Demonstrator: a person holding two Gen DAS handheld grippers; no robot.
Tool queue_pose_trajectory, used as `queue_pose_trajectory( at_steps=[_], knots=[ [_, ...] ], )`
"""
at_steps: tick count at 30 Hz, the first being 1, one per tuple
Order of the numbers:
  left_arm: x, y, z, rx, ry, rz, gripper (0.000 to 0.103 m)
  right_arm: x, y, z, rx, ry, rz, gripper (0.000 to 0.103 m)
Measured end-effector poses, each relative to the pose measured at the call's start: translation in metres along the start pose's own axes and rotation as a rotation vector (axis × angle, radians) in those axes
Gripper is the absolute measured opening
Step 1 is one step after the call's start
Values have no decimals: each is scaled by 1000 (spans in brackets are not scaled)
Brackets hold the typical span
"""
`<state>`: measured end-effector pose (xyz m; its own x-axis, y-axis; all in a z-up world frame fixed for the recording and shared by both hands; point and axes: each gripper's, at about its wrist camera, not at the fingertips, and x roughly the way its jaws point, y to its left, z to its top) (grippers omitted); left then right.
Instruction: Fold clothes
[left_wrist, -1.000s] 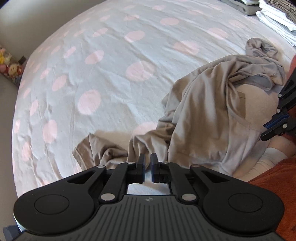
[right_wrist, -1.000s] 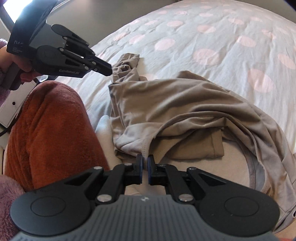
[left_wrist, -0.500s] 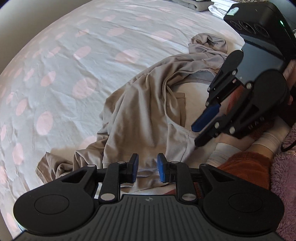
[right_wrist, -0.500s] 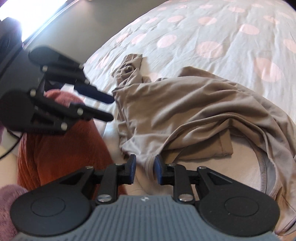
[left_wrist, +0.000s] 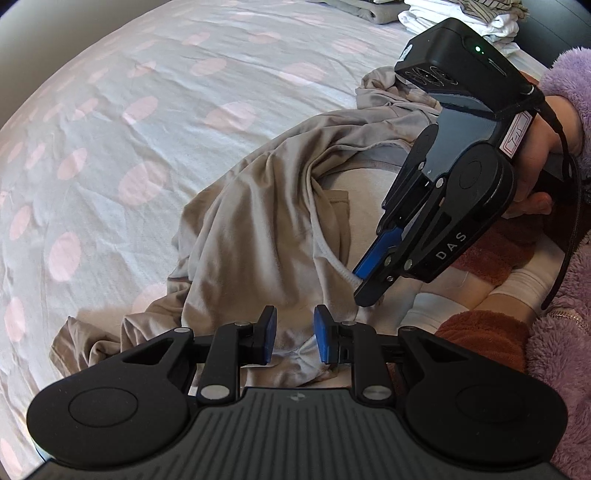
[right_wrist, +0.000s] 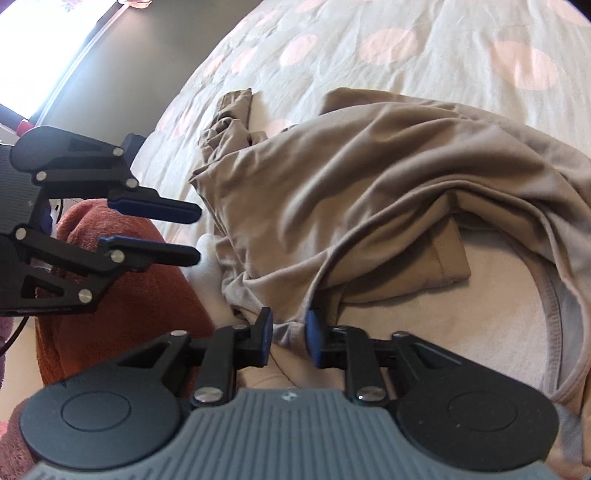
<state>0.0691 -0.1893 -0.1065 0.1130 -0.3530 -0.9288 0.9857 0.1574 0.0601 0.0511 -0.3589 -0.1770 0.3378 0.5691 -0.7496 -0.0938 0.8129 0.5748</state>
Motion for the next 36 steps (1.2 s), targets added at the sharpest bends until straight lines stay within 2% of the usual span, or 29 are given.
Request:
queue_pose_trajectory(
  at_steps=[1, 3, 5, 6, 12, 15, 18, 22, 27, 29, 33, 36],
  knots=[
    [0, -1, 1, 7, -2, -3, 20, -2, 1, 0, -4, -12, -4, 4],
    [-1, -5, 1, 31, -12, -12, 24, -9, 2, 0, -7, -41, -6, 4],
    [-4, -10, 1, 63, -31, -15, 44, -18, 2, 1, -1, -74, 5, 4],
    [-6, -13, 1, 79, -41, -12, 47, -22, 3, 2, -1, -87, 10, 4],
    [-9, -24, 4, 116, -72, -6, 48, -42, 9, 8, -5, -156, 46, 3],
    [-7, -29, 6, 127, -74, 20, 43, -49, 13, 11, -8, -181, 67, 3],
    [1, -28, 7, 127, -42, 43, 31, -55, 17, 12, -27, -193, 84, 3],
    [12, -22, 9, 83, -2, 33, 17, -61, 18, 11, -33, -202, 91, 3],
    [20, -16, 13, 32, 21, 15, 13, -66, 19, 9, -33, -218, 121, 3],
    [20, -16, 15, 21, 22, 11, 3, -68, 20, 8, -42, -222, 119, 3],
    [15, -10, 15, -2, 34, 31, 1, -73, 21, 6, -63, -225, 107, 3],
    [10, -4, 14, -15, 51, 61, 1, -83, 18, 4, -82, -228, 77, 8]
  ],
)
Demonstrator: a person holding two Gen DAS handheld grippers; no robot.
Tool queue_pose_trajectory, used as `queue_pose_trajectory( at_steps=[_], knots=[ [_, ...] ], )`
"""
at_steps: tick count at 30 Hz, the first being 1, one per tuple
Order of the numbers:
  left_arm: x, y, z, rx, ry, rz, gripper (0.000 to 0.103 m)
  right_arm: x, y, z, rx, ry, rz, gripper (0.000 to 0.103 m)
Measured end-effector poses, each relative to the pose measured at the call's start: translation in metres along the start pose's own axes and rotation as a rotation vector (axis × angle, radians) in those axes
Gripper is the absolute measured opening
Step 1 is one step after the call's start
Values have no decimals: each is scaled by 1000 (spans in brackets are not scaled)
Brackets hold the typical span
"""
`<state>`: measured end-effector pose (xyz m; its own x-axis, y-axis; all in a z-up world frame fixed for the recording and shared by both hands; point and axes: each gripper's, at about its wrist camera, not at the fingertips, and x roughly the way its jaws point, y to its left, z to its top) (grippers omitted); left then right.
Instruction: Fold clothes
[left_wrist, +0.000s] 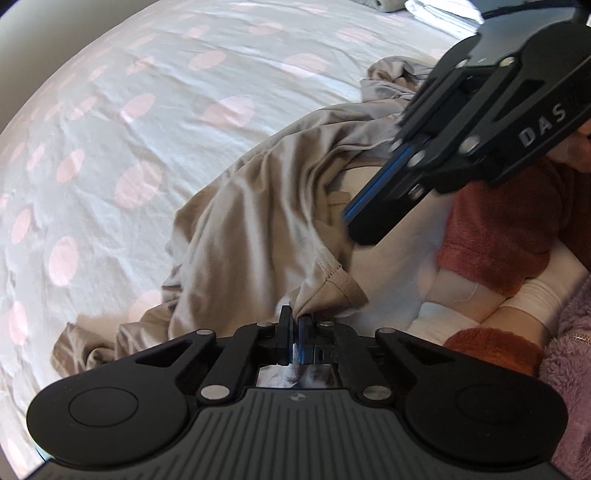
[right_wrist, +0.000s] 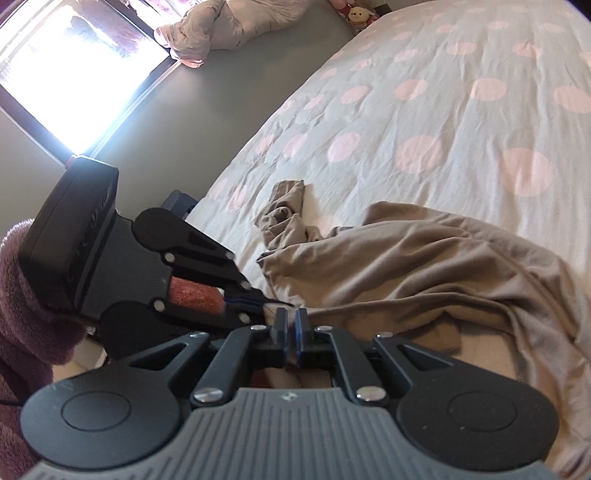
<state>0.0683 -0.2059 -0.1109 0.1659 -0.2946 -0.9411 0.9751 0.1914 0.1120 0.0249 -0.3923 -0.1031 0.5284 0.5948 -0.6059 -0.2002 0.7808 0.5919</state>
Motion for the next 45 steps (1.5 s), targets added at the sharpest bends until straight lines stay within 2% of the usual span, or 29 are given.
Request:
queue_pose_trajectory(
  at_steps=[4, 12, 16, 22, 24, 26, 28, 31, 36, 40, 45],
  knots=[
    [-9, 13, 0, -14, 4, 57, 1, -31, -10, 1, -71, 9, -130, 10],
    [-20, 53, 2, -78, 17, 170, 1, -99, -54, -8, -131, 60, -422, 10],
    [-23, 71, 4, -139, 10, 208, 1, -102, -58, -18, -242, 138, -491, 10],
    [-18, 81, 7, -152, 19, 216, 1, -72, -32, -34, -527, 284, -460, 10],
    [-15, 82, 8, -152, 25, 218, 1, -58, -22, -37, -611, 320, -419, 13],
    [-12, 82, 7, -152, 29, 217, 1, -40, -12, -42, -708, 375, -397, 20],
    [-10, 82, 6, -149, 30, 215, 1, -21, -5, -49, -810, 441, -394, 20],
    [-9, 83, 6, -153, 25, 208, 1, 0, -6, -53, -893, 516, -378, 20],
    [-6, 88, 5, -168, 8, 190, 1, 21, -18, -48, -932, 584, -372, 20],
    [-3, 92, 4, -179, -4, 175, 1, 29, -26, -46, -913, 626, -353, 20],
    [-2, 97, 1, -210, -20, 160, 1, 28, -27, -45, -874, 639, -336, 6]
  ],
)
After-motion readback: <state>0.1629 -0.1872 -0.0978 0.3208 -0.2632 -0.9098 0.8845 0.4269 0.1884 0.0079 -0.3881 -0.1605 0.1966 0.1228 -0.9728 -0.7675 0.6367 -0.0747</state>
